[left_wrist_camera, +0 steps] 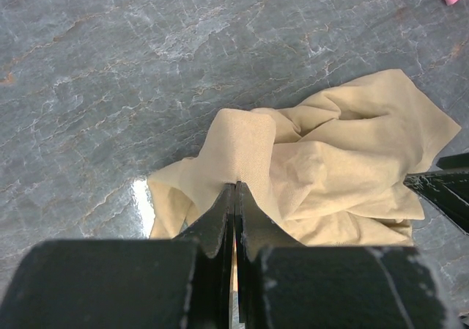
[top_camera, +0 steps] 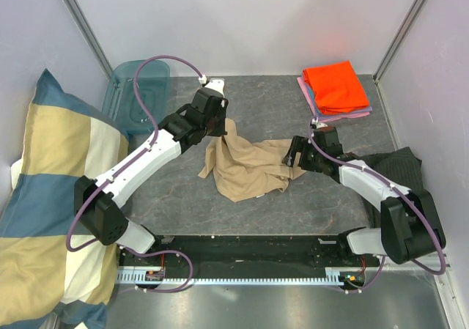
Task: Fold and stack the t-shirts
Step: Flatten out the tshirt
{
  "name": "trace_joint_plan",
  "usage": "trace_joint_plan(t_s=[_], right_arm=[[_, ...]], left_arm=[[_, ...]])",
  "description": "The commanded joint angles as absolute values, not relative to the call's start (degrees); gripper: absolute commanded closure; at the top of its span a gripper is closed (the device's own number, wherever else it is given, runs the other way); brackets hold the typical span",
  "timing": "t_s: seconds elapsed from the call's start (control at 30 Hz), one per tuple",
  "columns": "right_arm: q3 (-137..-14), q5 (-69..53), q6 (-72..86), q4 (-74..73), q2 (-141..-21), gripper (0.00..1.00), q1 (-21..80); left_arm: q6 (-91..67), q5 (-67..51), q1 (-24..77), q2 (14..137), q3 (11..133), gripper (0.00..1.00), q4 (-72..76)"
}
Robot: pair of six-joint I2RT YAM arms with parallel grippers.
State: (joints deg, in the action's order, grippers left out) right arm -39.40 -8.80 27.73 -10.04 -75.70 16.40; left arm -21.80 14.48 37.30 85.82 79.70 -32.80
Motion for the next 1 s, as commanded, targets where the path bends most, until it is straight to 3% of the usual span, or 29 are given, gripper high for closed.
trace_joint_plan(t_s=[0.0, 0.17, 0.27, 0.3, 0.47, 0.73, 0.97], right_arm=[[-39.37, -11.77, 28.56, -2.99, -78.74, 0.15, 16.7], [-40.43, -12.65, 28.65, -0.44, -83.13, 0.3, 16.61], [-41.22, -13.97, 28.39, 1.58, -85.25, 0.72, 16.61], [-41.57, -14.32, 28.21, 1.67, -85.6, 0.97, 16.7], [-44.03, -13.19, 26.55, 0.18, -82.19, 1.0, 16.7], [-58.68, -6.6, 22.06, -16.95, -67.17, 1.0, 16.7], [-68.11, -3.0, 21.1, -27.23, -62.5, 1.0, 16.7]], left_arm=[[-21.62, 14.24, 37.18, 83.5, 79.36, 0.98, -30.67], [-21.18, 14.15, 37.0, 83.23, 79.1, 0.98, -30.76], [-21.01, 14.15, 36.74, 83.06, 78.84, 0.98, -30.67], [-20.92, 14.24, 36.65, 82.97, 78.75, 0.98, -30.67], [-20.3, 14.41, 35.95, 82.18, 77.96, 0.98, -30.76], [-18.2, 15.12, 35.51, 78.67, 79.18, 0.98, -31.64], [-17.93, 13.63, 35.51, 75.15, 84.19, 0.98, -35.06]])
